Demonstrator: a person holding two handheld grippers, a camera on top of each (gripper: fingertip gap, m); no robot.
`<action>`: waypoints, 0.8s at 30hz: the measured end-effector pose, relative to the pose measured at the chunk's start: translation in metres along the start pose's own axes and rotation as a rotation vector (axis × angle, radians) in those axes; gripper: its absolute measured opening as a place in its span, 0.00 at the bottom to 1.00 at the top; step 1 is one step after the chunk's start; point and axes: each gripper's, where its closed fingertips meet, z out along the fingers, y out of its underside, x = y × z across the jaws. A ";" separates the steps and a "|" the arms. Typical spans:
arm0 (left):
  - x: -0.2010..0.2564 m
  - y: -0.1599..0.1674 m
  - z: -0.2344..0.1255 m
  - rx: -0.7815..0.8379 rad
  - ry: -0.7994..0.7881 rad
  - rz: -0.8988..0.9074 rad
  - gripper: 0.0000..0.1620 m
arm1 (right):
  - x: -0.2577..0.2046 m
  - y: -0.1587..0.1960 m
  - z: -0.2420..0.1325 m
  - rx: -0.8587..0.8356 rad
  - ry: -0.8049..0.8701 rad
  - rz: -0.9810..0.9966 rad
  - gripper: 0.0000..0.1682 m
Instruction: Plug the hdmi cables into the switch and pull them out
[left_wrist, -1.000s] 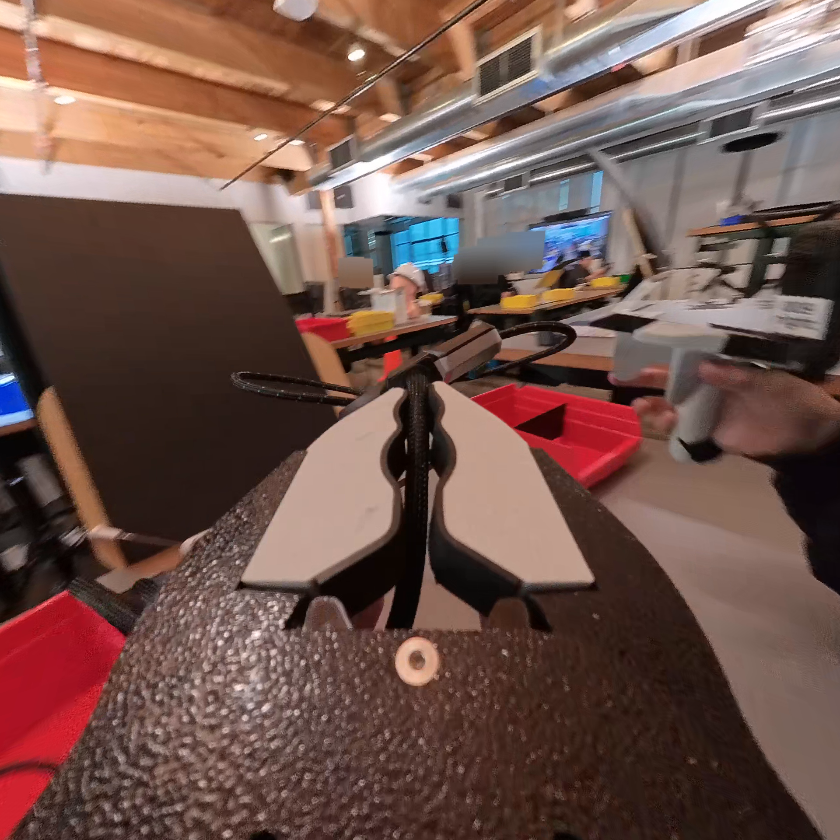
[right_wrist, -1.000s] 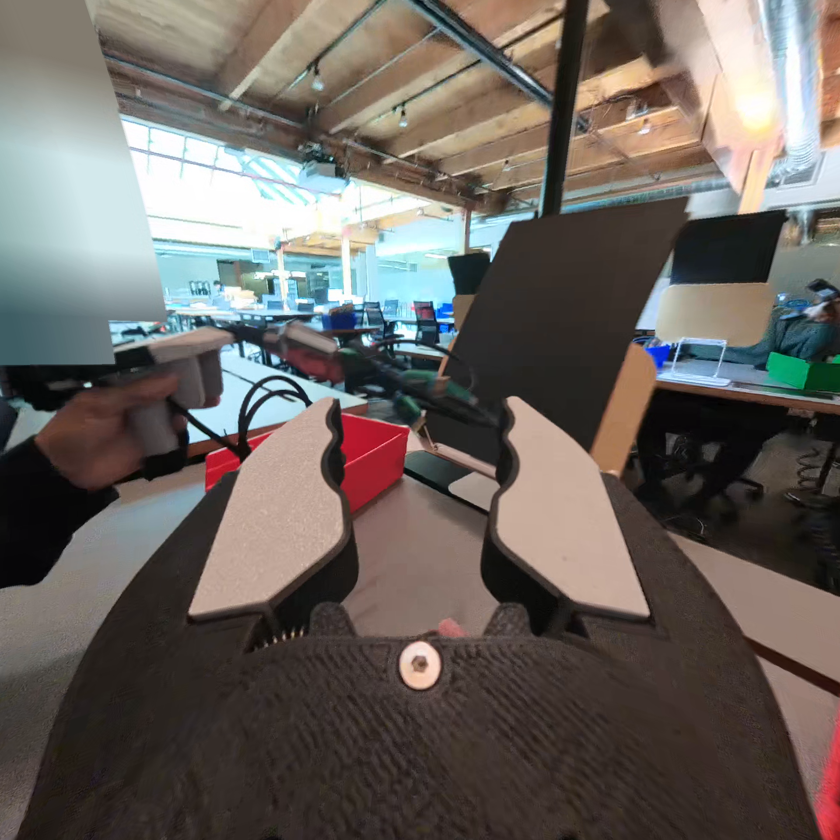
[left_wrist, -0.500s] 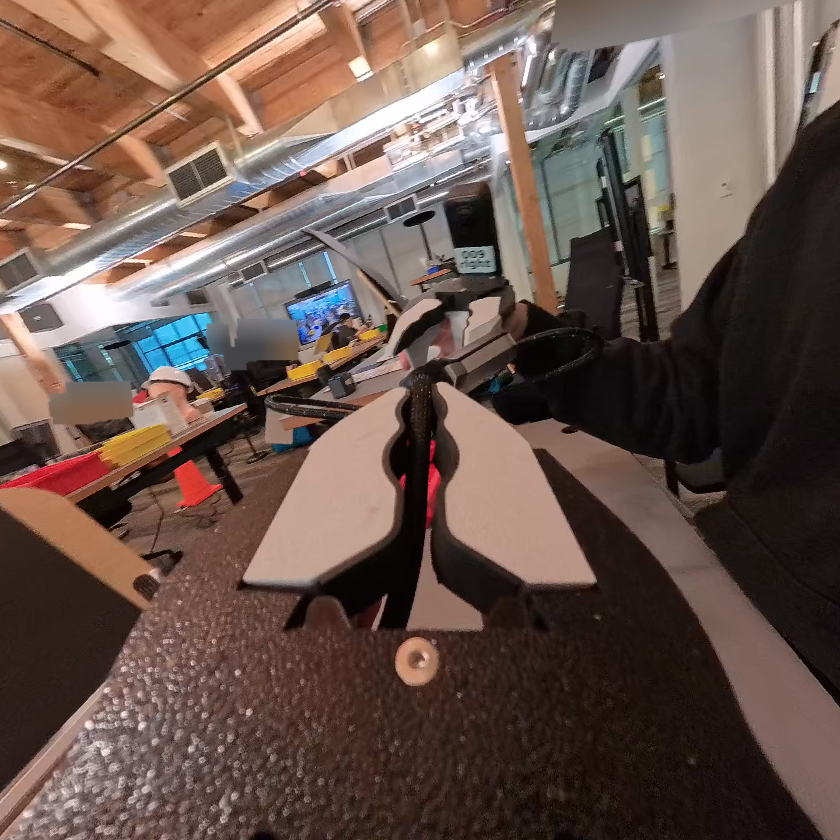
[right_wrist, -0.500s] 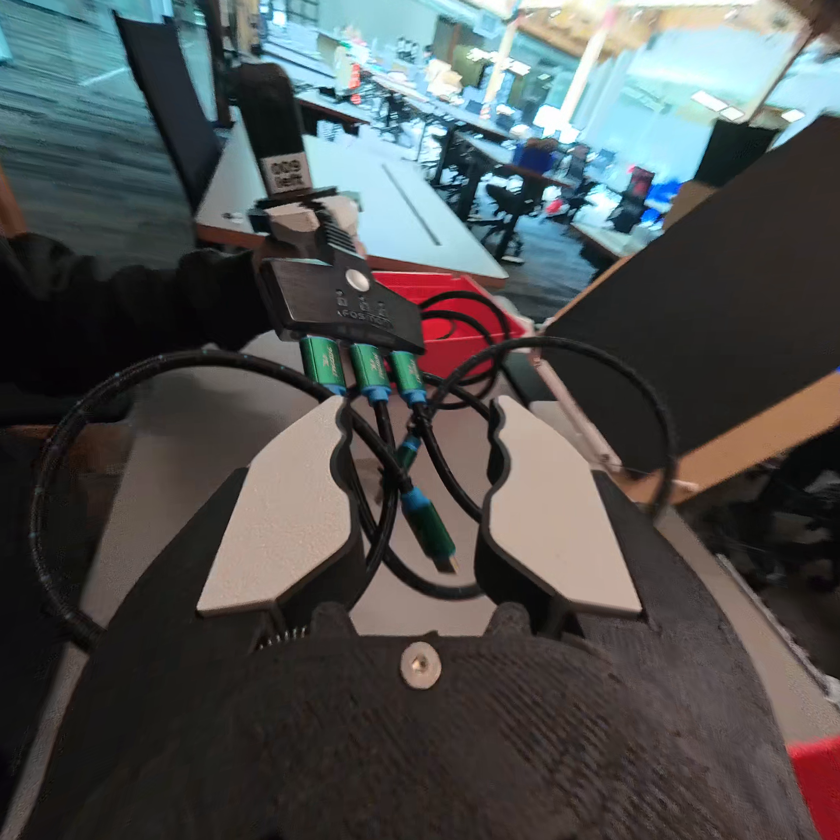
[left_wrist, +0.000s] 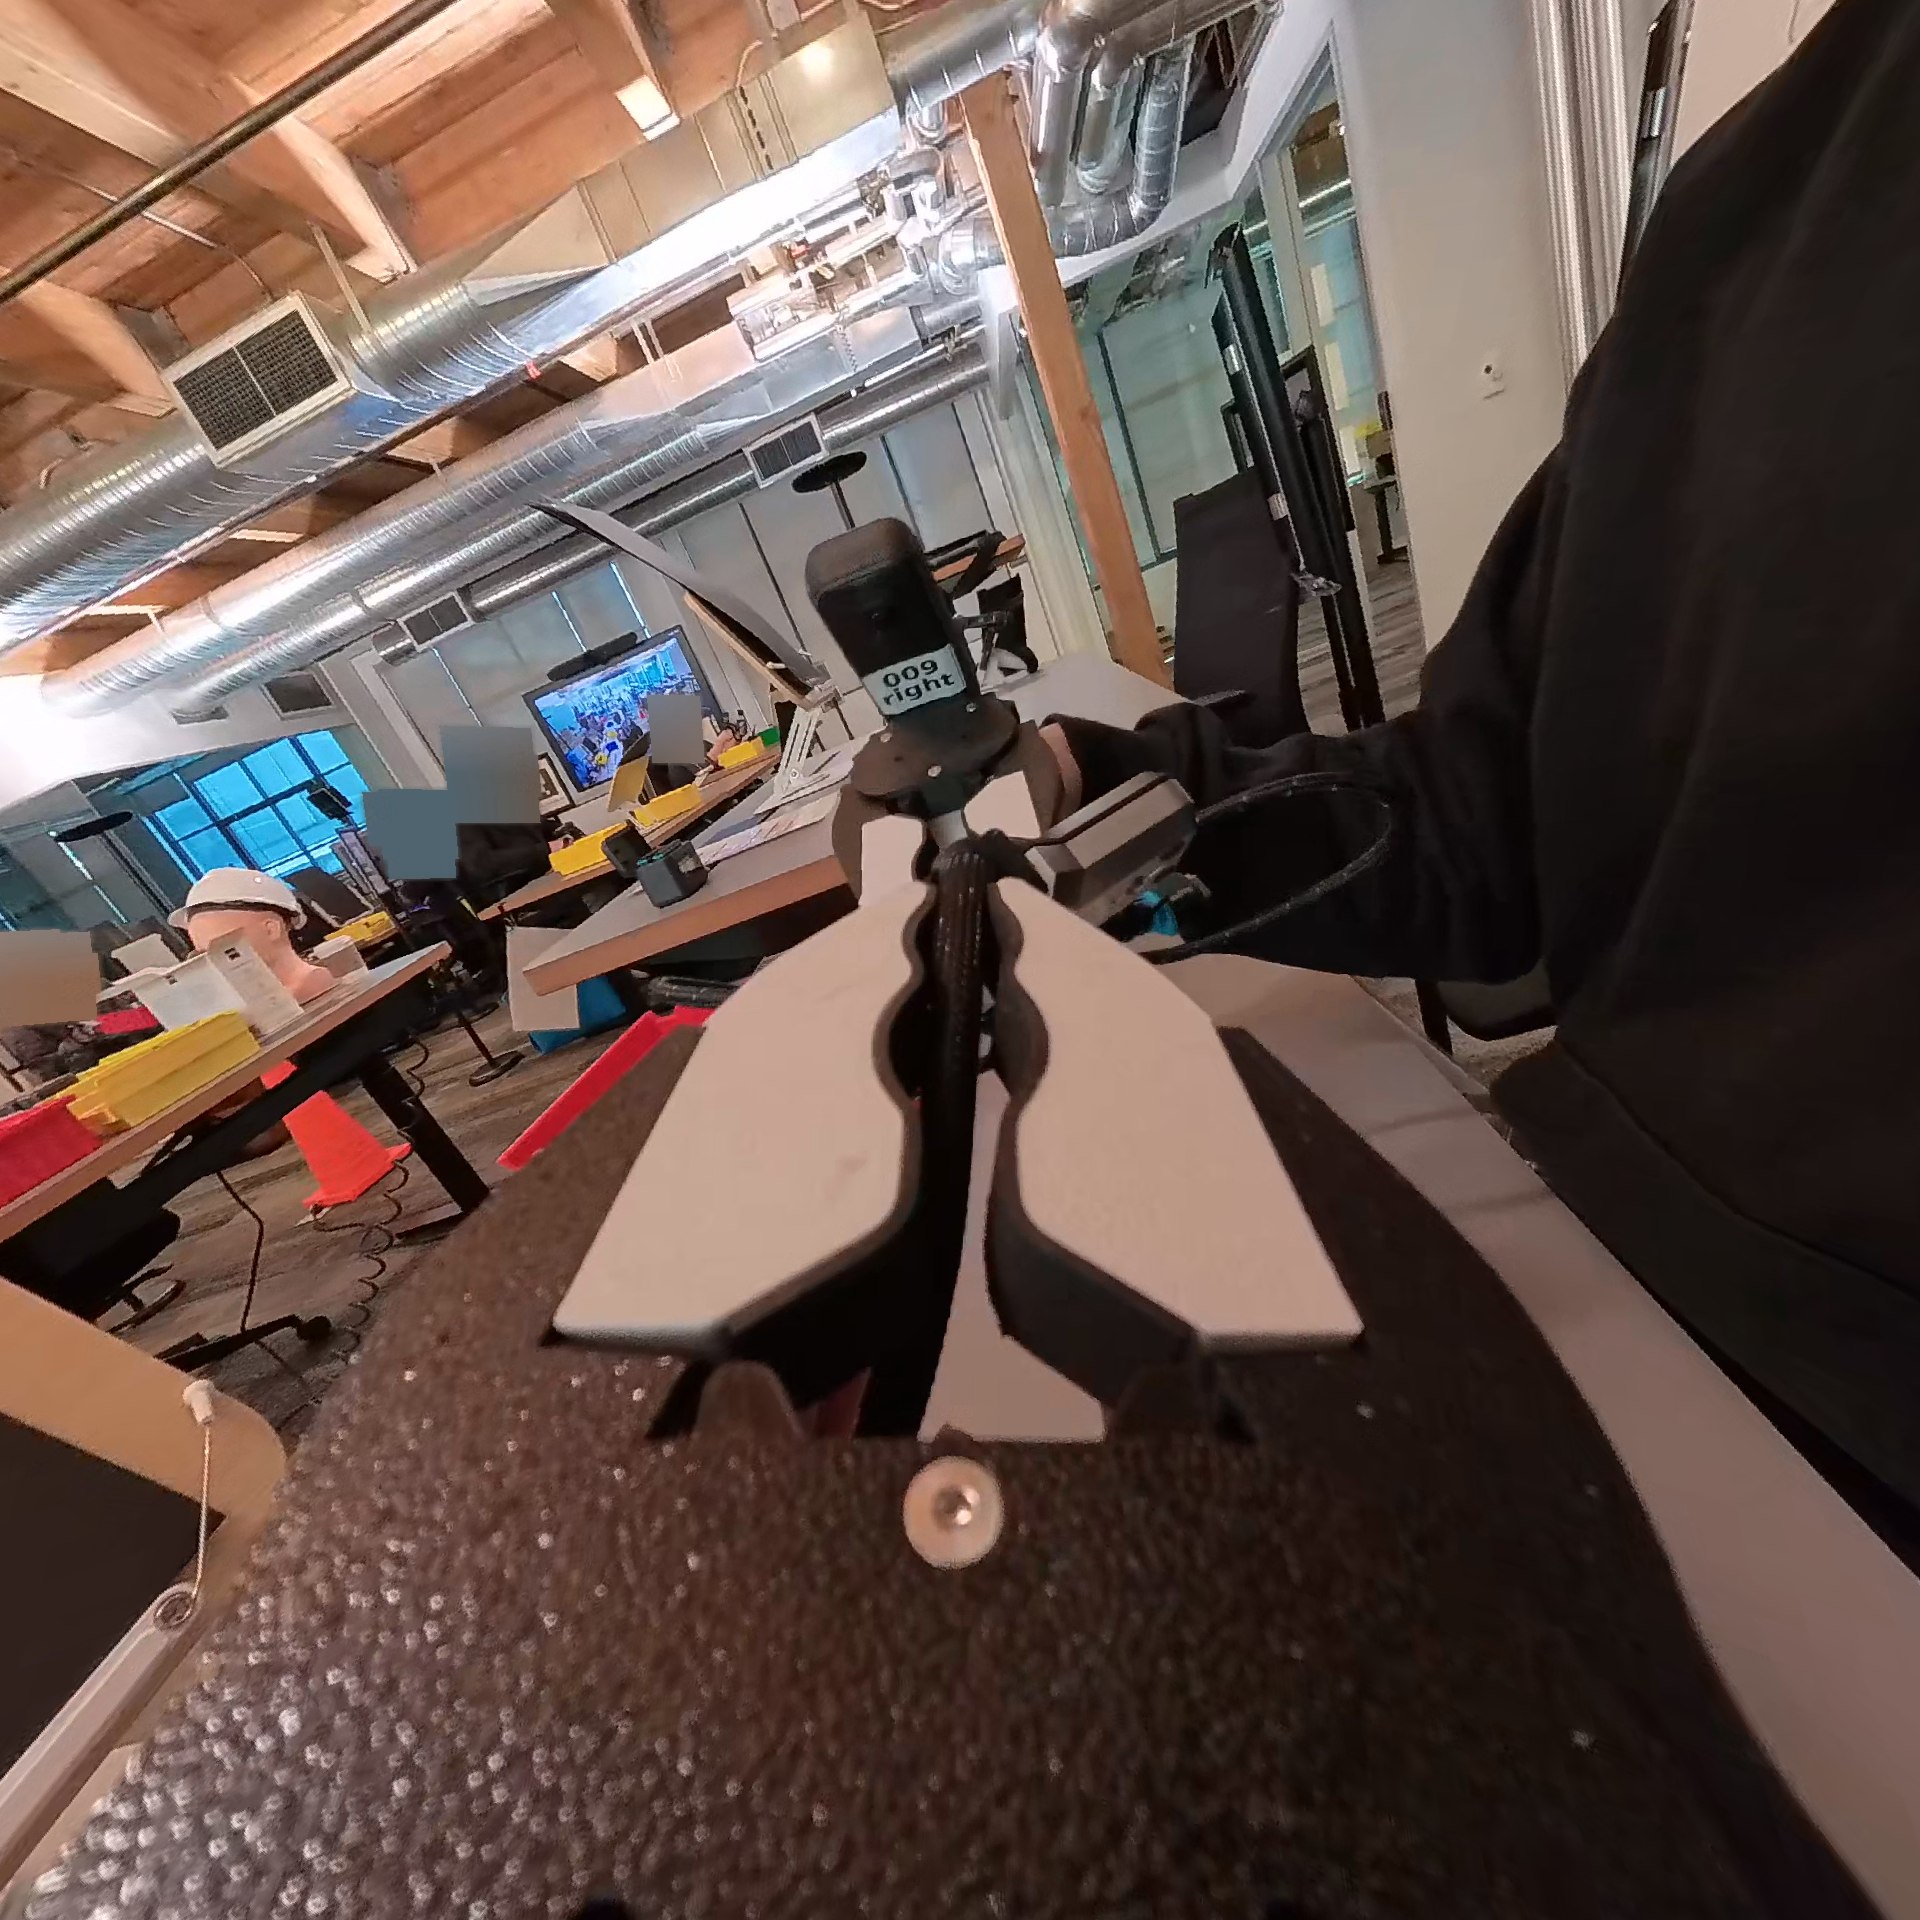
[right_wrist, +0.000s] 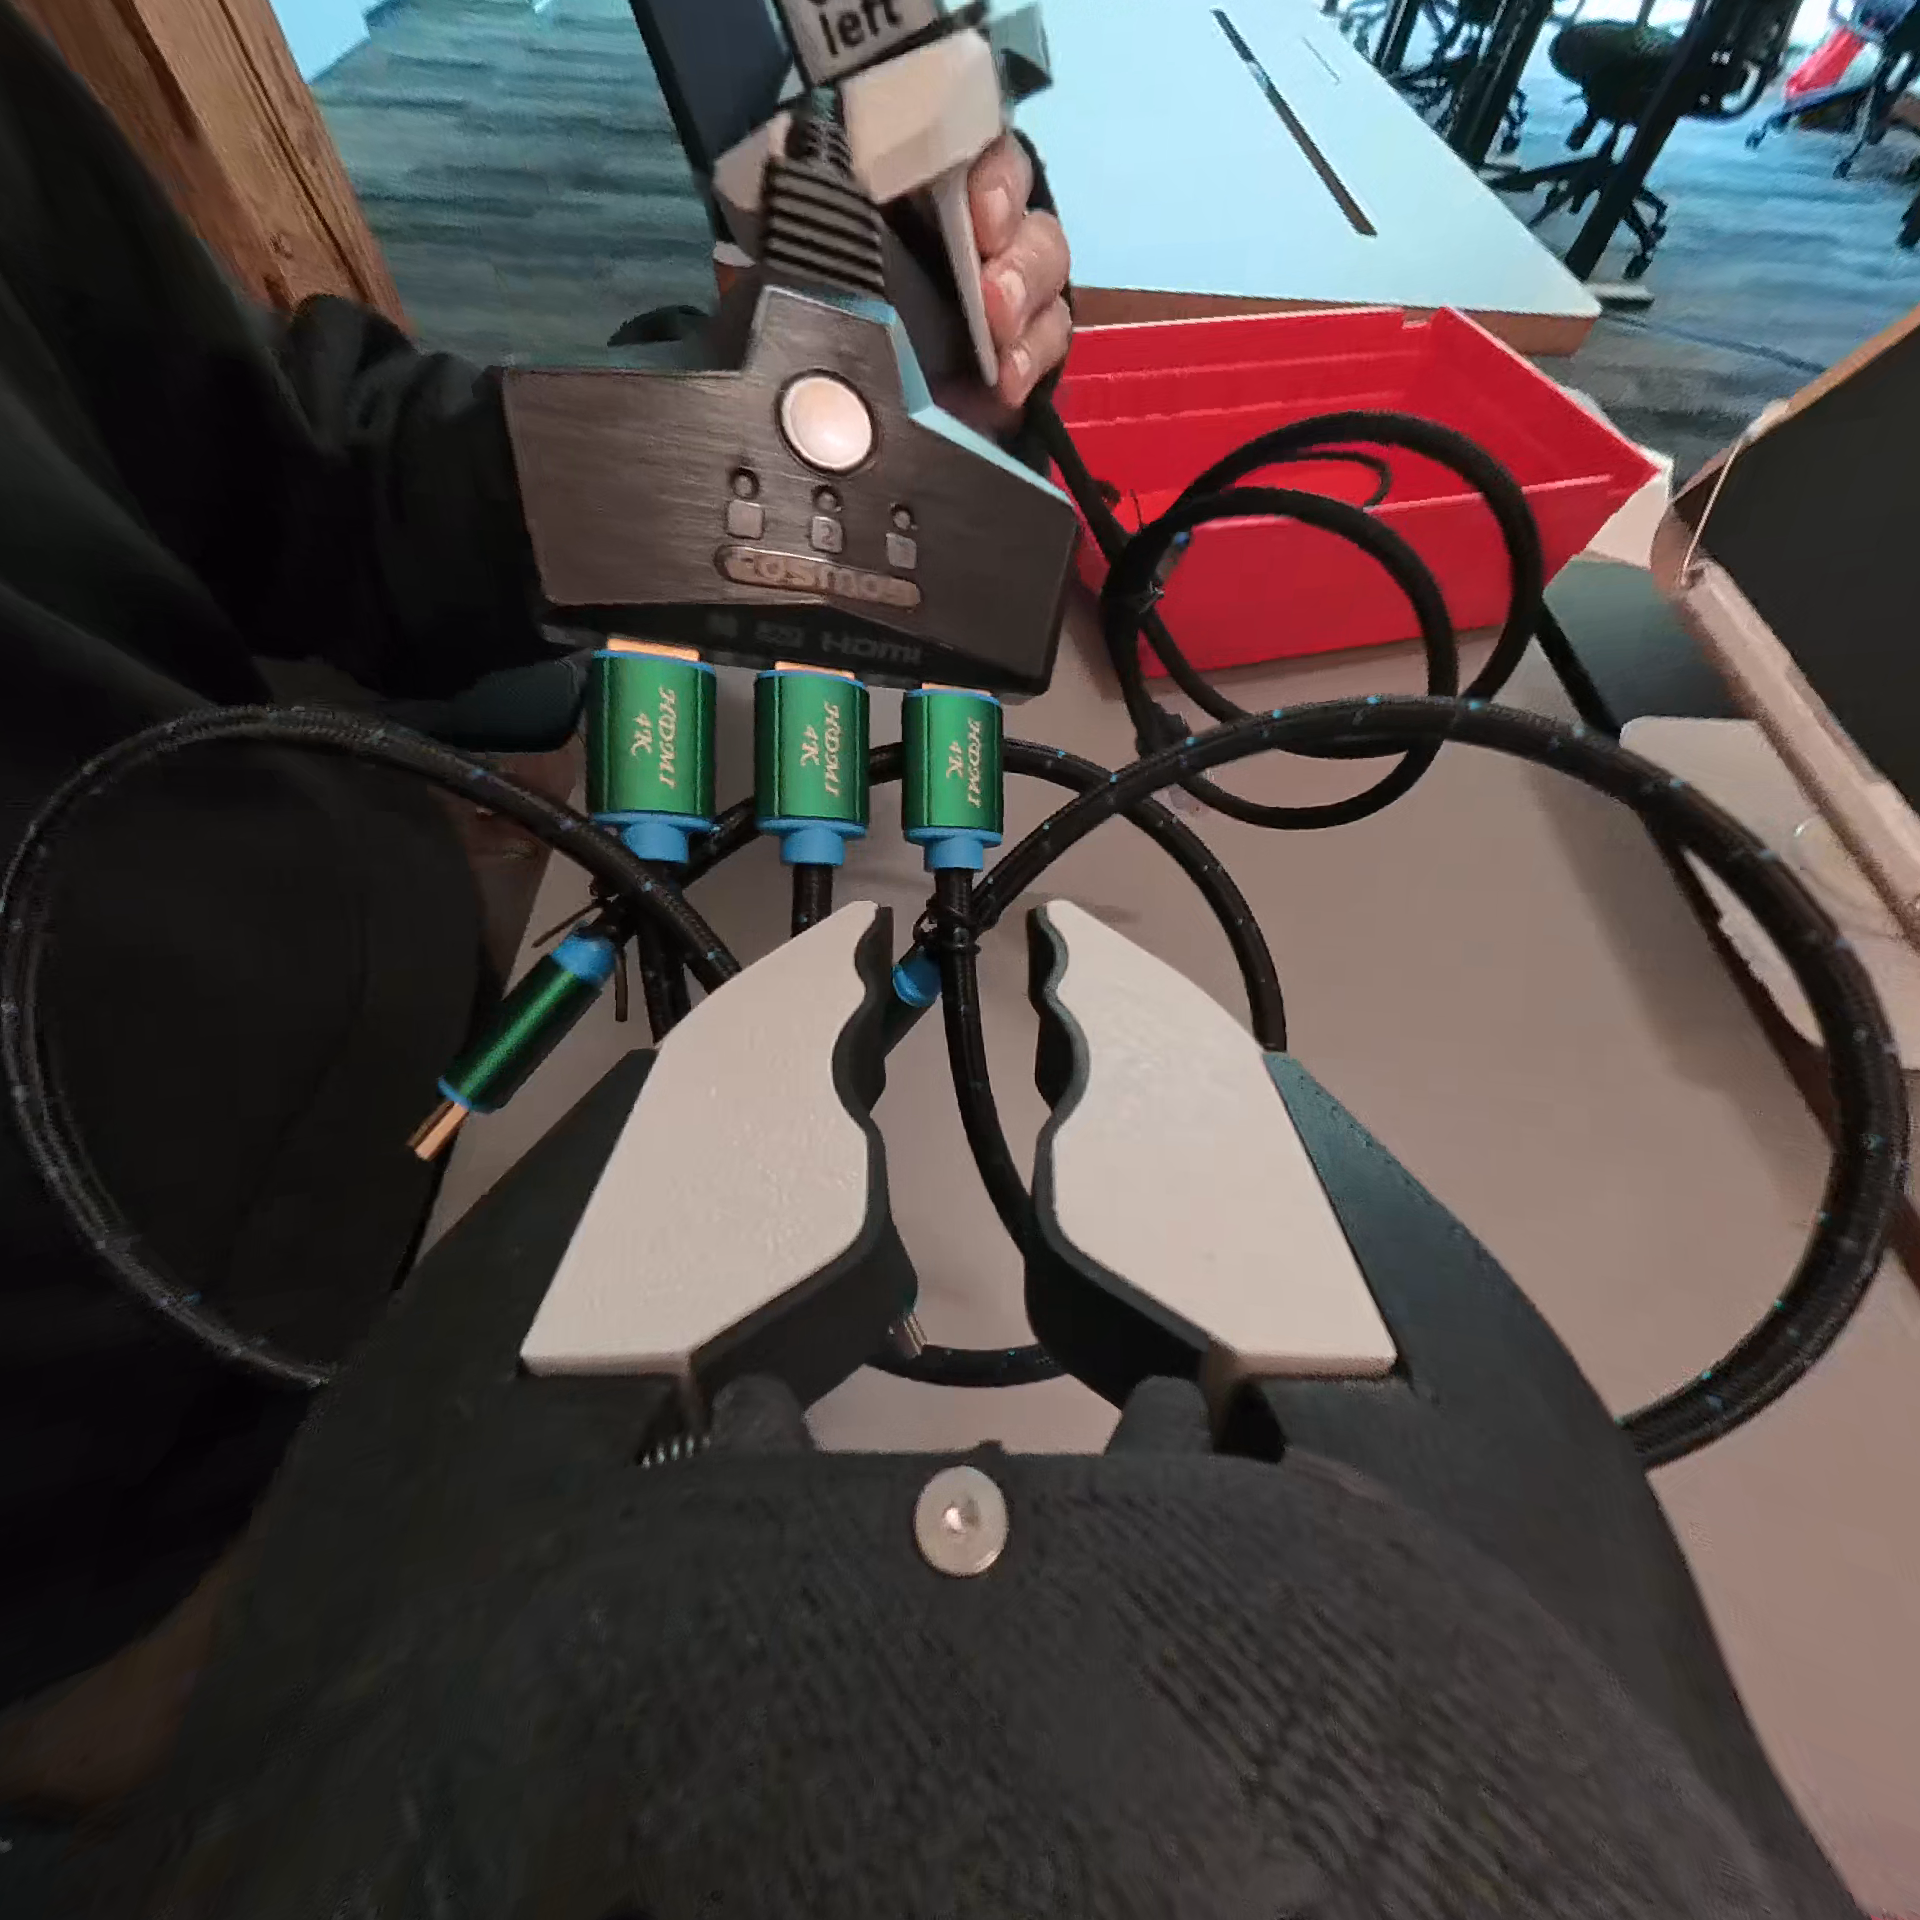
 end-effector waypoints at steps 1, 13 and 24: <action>0.001 0.001 0.000 -0.006 0.002 0.004 0.04 | 0.001 0.003 0.002 -0.001 0.001 0.018 0.14; 0.005 0.006 0.004 -0.030 0.034 0.019 0.04 | -0.004 0.014 0.016 0.097 -0.135 0.211 0.11; 0.011 0.007 0.005 -0.055 0.054 0.038 0.04 | -0.010 0.025 0.035 0.091 -0.157 0.273 0.08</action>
